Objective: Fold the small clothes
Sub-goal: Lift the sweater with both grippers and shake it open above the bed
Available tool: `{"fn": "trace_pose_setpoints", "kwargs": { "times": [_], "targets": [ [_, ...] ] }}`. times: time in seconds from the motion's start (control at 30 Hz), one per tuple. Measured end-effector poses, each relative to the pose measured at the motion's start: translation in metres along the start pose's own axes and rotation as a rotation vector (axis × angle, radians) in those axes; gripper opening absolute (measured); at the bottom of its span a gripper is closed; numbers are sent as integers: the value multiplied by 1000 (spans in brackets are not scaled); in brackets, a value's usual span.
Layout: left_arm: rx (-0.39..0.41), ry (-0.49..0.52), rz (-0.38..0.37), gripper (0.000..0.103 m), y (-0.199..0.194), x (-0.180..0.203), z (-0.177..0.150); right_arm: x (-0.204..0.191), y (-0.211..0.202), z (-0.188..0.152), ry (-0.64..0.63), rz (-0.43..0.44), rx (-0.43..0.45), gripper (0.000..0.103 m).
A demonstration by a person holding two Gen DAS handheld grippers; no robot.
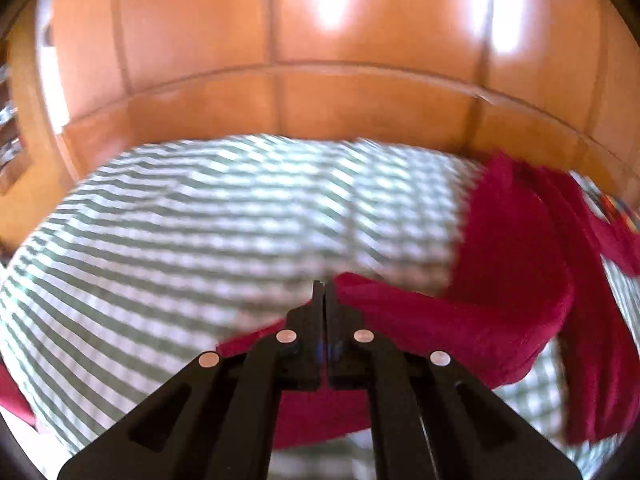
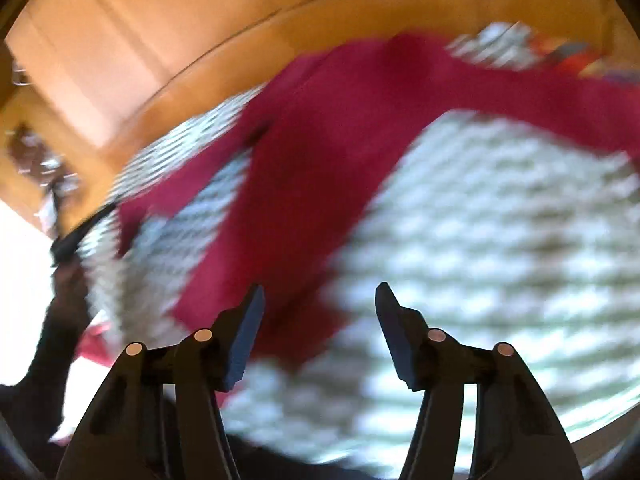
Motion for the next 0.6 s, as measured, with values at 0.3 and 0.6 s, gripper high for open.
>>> {"fn": "trace_pose_setpoints", "kwargs": {
  "times": [0.3, 0.6],
  "targets": [
    [151, -207, -14, 51, -31, -25, 27, -28, 4, 2, -67, -77, 13, 22],
    [-105, -90, -362, 46, 19, 107, -54, 81, -61, 75, 19, -479, 236, 8]
  ]
}}
Point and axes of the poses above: each gripper's, at about its wrist camera, not at the fingertips, and y roughly the way its jaws point, x to its right, z to its top, the point moved 9 cm from there along y, roughly the way its jaws point, and after that the axes turned 12 degrees about -z, right-handed, at the moved point
